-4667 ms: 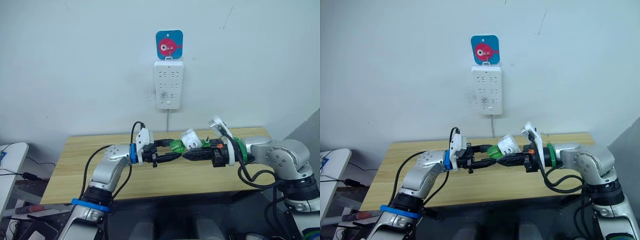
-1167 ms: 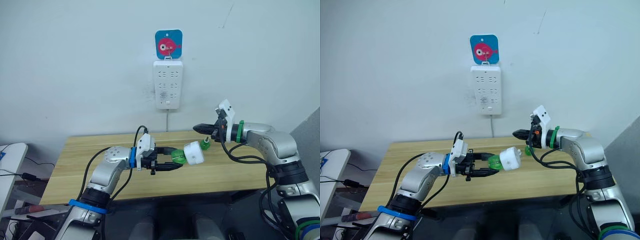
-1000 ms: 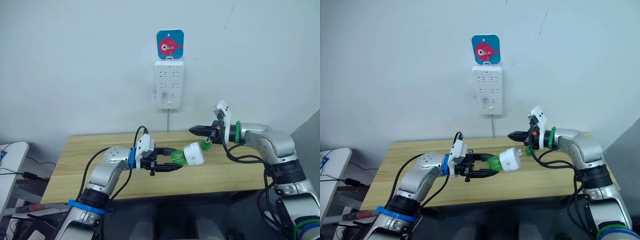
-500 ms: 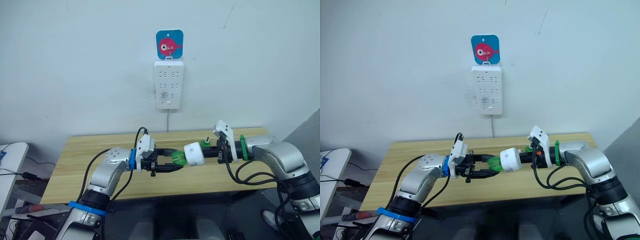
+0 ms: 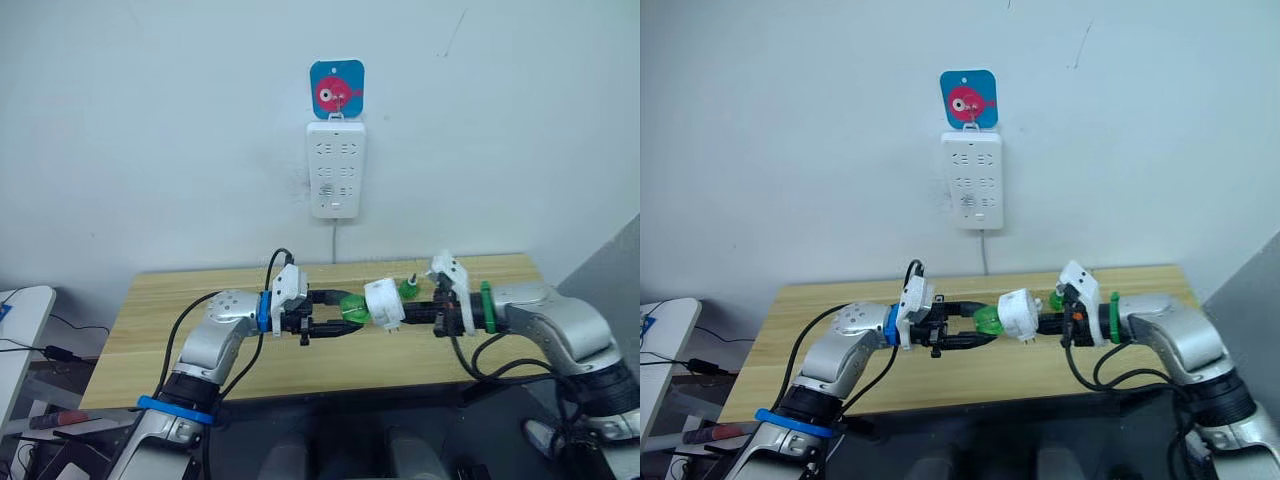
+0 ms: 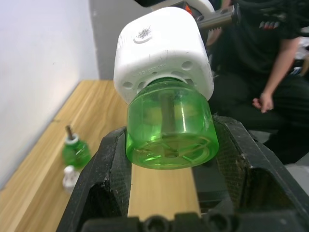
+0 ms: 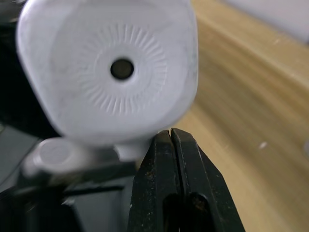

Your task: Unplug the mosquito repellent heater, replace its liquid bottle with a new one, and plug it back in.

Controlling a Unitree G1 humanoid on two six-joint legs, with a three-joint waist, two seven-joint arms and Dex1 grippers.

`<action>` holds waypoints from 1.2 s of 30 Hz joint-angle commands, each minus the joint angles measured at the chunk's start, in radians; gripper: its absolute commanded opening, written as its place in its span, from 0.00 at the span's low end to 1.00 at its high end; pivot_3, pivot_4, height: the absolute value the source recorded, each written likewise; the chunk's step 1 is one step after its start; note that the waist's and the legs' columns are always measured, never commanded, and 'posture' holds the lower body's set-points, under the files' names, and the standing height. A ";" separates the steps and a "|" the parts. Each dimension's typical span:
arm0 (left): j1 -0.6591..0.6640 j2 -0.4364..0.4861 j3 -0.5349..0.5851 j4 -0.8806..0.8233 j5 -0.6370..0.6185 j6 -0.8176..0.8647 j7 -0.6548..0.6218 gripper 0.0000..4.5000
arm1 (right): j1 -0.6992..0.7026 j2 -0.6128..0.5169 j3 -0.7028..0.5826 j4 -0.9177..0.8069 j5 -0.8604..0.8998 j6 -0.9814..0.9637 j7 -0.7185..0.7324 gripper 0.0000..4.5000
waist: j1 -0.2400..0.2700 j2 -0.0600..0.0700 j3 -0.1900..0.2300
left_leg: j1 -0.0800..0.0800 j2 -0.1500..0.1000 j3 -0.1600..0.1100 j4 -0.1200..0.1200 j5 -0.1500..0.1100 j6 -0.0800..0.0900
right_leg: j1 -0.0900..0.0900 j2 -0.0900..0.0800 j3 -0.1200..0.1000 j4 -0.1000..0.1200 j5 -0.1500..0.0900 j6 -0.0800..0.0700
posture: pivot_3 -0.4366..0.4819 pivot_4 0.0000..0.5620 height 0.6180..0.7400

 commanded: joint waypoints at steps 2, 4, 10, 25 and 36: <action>-0.010 0.017 0.016 -0.013 -0.006 -0.029 -0.016 0.50 | -0.009 -0.072 -0.046 0.053 -0.034 -0.150 0.083 0.14 | 0.005 0.000 0.000 | 0.000 -0.001 0.000 0.000 0.000 0.000 | 0.000 0.000 0.000 0.000 0.000 0.000 | 0.43 0.22 1.00; -0.013 0.027 0.015 -0.003 0.000 -0.043 -0.026 0.50 | 0.009 -0.112 -0.053 0.066 -0.029 -0.195 0.140 0.29 | 0.009 0.000 0.000 | 0.000 -0.001 0.000 0.000 0.000 0.000 | 0.000 -0.001 0.000 -0.001 0.000 0.000 | 0.43 0.22 1.00; -0.028 0.054 0.012 0.046 0.021 -0.107 -0.068 0.50 | 0.034 -0.173 -0.110 0.030 0.068 -0.176 0.258 0.77 | 0.008 0.000 0.000 | 0.000 0.000 0.000 0.000 0.000 0.000 | 0.000 0.000 -0.001 0.000 0.000 0.000 | 0.43 0.21 1.00; -0.053 0.038 -0.013 0.044 0.009 -0.125 -0.166 0.50 | 0.000 -0.078 -0.004 -0.086 0.076 -0.137 0.246 1.00 | 0.005 0.000 0.000 | 0.000 0.000 0.000 0.001 0.000 0.000 | 0.000 0.000 0.000 0.000 0.000 0.000 | 0.43 0.19 1.00; -0.036 0.036 -0.021 0.012 0.008 -0.110 -0.164 0.50 | -0.017 -0.016 0.033 -0.093 0.049 -0.170 0.211 1.00 | 0.003 0.000 0.000 | 0.000 0.000 0.000 0.001 0.000 0.000 | 0.000 0.000 0.000 0.000 0.000 0.000 | 0.43 0.17 1.00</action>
